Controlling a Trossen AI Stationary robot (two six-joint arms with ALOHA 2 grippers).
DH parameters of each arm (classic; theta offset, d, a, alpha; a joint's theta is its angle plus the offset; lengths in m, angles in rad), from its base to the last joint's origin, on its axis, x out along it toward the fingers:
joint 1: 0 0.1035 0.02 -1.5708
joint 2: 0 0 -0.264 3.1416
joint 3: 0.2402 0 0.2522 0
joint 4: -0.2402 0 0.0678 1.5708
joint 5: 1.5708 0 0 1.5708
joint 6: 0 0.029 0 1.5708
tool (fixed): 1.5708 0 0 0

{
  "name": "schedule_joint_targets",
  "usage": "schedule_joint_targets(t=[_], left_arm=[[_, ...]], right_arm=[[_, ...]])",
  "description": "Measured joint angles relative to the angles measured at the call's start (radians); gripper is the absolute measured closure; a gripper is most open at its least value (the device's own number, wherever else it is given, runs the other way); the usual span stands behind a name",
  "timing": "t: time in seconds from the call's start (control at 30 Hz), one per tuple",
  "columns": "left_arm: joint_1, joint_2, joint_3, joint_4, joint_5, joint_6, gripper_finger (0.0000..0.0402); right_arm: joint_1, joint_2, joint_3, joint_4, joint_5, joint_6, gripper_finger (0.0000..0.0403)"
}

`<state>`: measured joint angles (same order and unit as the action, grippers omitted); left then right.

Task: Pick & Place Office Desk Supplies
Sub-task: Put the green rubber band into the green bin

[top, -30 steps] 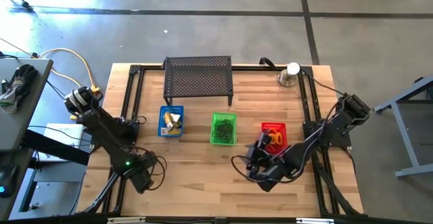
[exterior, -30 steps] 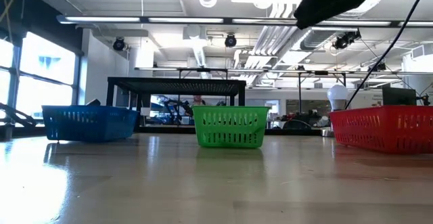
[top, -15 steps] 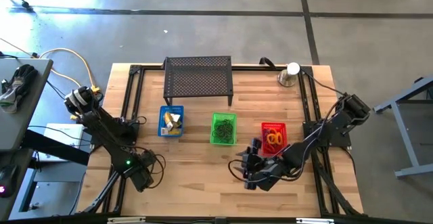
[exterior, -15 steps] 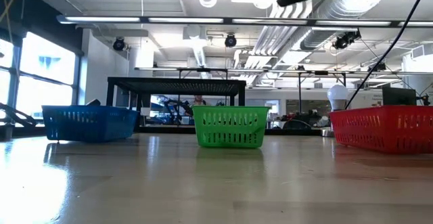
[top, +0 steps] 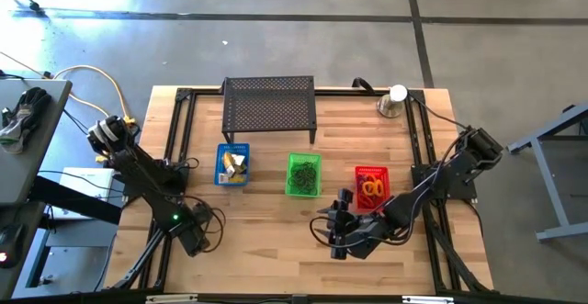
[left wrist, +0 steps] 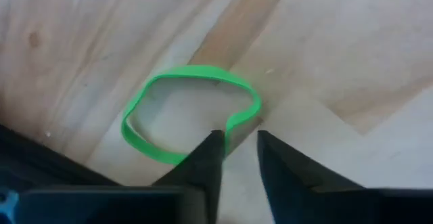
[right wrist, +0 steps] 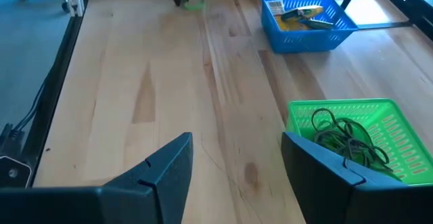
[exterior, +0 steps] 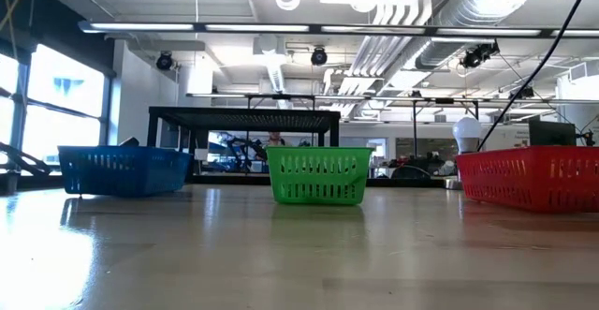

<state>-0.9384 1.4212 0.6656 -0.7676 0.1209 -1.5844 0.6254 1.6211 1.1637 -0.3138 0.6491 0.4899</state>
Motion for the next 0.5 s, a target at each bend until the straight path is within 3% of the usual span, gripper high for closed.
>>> schedule_joint_targets(t=[0.17,0.33,0.5], left_arm=[[0.021,0.001,0.01,0.041,-0.027,0.091,0.0392],[0.075,0.004,0.063,0.029,-0.044,0.15,0.04],[0.171,-0.003,0.193,0.026,-0.068,0.341,0.0401]], right_arm=[[0.0,0.0,0.0,0.0,-0.048,-0.021,0.0188],[0.0,0.0,0.0,-0.001,-0.084,-0.025,0.0188],[0.002,0.0,0.0,-0.003,-0.131,-0.028,0.0188]])
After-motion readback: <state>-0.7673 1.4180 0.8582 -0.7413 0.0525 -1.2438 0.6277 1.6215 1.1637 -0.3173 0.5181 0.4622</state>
